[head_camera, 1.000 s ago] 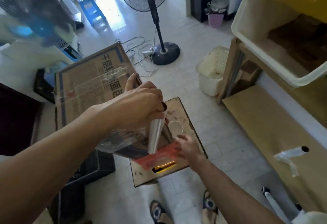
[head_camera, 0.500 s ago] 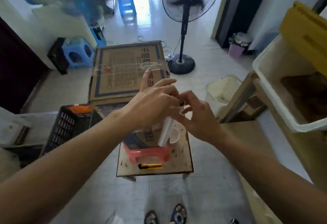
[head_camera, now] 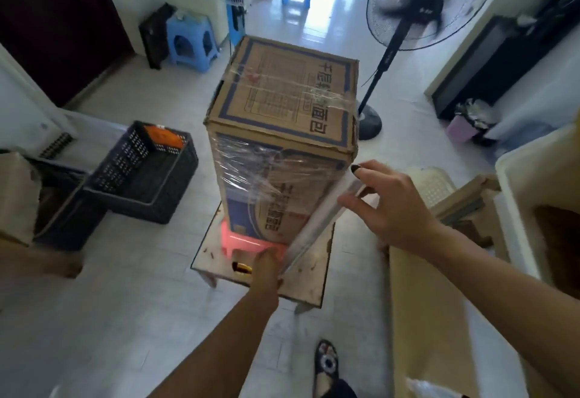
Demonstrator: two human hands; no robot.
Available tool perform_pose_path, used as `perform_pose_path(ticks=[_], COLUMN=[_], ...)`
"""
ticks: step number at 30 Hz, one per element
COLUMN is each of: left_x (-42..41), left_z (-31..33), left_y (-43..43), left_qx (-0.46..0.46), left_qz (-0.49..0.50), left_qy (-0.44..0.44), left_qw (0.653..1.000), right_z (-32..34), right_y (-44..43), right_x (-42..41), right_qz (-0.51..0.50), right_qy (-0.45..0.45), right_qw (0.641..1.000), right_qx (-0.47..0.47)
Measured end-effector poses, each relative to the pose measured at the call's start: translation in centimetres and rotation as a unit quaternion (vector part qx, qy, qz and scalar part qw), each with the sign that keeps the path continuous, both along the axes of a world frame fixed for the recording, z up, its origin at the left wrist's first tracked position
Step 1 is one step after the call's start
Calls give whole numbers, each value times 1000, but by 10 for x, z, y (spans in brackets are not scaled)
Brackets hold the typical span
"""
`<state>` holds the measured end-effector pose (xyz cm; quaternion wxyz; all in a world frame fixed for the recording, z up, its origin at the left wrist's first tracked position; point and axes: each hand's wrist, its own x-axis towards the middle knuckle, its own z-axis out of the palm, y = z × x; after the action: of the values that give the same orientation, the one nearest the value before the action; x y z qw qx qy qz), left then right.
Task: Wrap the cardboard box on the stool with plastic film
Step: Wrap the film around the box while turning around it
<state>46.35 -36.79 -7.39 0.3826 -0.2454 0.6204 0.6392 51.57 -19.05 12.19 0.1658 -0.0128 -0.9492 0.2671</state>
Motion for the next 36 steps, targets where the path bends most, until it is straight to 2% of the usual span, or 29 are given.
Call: perform_pose_path(ticks=[2,4,7,9,12,15,17,24,29,36], left_x=[4,13,27,32,45,64,73,96,102,96], left_z=[-5,1,8,7,-2,-5,-9,-9,-18,-15], left_y=[14,26,40,48,57,67,73,73,77,98], left_qx=[0,5,80,129,153,180,181,173,216,191], left_qz=[2,67,188,224,217,250,270,290,306,254], left_qy=[-11,-22,-50,-70,-118,-180,-193,-187,-164,-175], left_qw=[1000,997,978,964,957,934,926,922,912,932], right_z=[1,0,-4,-5,-3,1,8,24,24,26], right_y=[9,17,26,29,29,34,41,46,61,69], right_x=[-5,-7,-6,-4,1,3,-3,-14,-16,-17], right_qz=[31,65,107,135,174,193,193,198,185,193], right_qy=[2,-2,-10,-16,-44,-101,-98,-104,-139,-145], right_qw=[999,998,994,991,984,974,973,969,965,960], right_qx=[10,12,8,0,18,63,81,102,125,142])
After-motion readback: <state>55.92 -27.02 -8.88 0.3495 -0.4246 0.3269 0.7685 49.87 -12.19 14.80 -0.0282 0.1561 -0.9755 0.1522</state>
